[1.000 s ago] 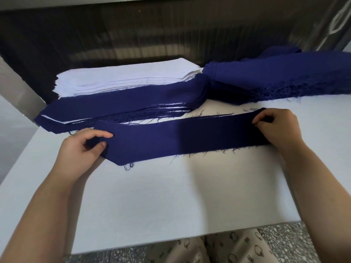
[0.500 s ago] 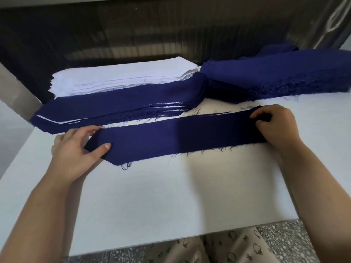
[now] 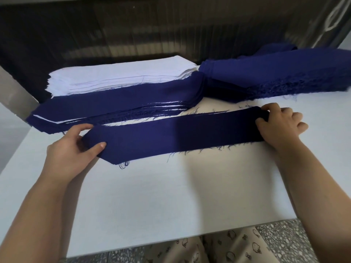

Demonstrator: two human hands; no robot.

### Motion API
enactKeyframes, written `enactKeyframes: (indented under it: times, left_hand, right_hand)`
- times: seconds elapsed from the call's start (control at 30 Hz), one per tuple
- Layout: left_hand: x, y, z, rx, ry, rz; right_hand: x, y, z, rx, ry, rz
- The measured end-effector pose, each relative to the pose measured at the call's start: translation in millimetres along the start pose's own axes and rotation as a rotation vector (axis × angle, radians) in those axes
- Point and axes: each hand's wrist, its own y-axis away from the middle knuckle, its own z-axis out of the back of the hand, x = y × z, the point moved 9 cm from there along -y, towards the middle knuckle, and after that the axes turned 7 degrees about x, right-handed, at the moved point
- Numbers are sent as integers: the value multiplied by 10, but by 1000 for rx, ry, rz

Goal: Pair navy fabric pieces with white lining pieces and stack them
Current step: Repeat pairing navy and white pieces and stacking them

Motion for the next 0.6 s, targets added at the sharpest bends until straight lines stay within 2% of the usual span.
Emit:
enactKeyframes:
  times: [0.17, 0.37, 0.6]
  left_hand:
    - [-80, 3, 7, 16, 151, -112]
    - [-60, -23, 15, 12, 236, -181]
    - [-26, -75, 1, -3, 205, -204]
  right_hand:
    - [85, 2, 21, 3, -121, 89]
    - [89, 39, 110, -60, -453, 174]
    - [53, 2, 105, -77, -505, 148]
